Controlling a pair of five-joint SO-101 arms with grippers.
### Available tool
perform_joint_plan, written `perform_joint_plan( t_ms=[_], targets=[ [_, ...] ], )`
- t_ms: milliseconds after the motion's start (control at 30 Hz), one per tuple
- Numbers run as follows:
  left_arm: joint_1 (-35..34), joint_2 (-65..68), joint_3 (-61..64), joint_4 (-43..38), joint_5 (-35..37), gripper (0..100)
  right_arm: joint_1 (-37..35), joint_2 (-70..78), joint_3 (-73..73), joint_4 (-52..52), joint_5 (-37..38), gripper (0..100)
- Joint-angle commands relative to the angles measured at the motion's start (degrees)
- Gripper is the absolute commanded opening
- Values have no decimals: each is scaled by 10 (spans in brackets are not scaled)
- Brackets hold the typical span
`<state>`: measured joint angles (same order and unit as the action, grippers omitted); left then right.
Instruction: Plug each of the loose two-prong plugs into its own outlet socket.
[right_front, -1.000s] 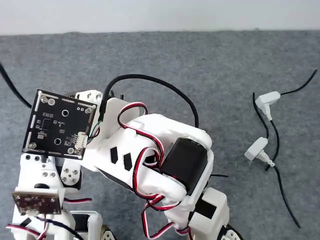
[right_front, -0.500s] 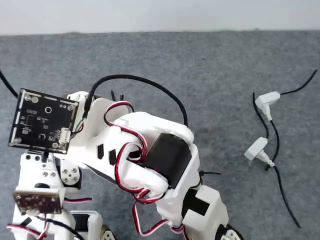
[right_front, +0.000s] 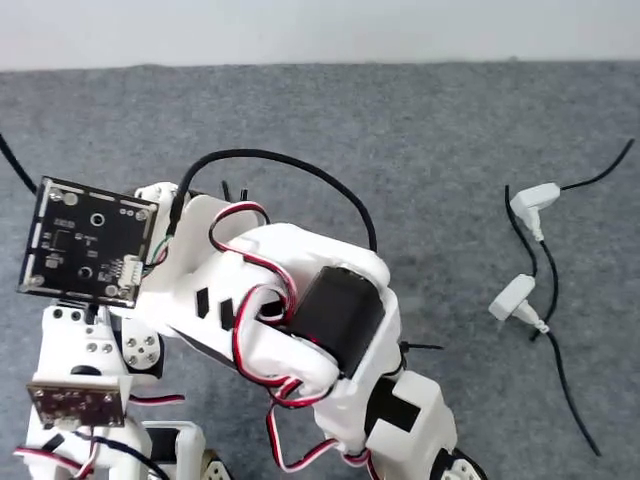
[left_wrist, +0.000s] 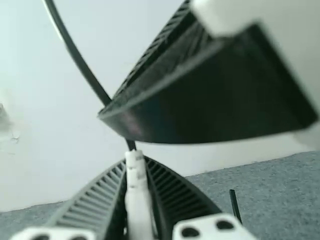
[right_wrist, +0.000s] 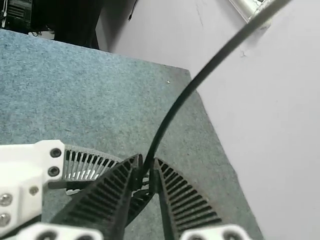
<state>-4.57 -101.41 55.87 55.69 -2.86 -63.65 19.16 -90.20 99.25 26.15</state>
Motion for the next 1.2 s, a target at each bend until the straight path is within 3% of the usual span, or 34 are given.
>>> perform_joint_plan(
  t_ms=[0, 567, 767, 867, 1000, 1167],
  targets=[
    [-2, 3, -1, -4, -6, 15, 20, -50, -2, -16, -4, 8],
    [-2, 3, 0, 7, -5, 20, 27, -56, -6, 6, -4, 8],
    [-2, 3, 0, 6, -6, 20, 90, -56, -6, 35, -8, 8],
    [-2, 3, 21, -7, -6, 47, 137, -66, -5, 36, -45, 8],
    [-2, 3, 73, -56, -6, 124, 217, -100, 0, 38, -69, 8],
    [4, 5, 167, -157, -5, 151, 310, -119, 47, 40, -70, 8]
  ],
)
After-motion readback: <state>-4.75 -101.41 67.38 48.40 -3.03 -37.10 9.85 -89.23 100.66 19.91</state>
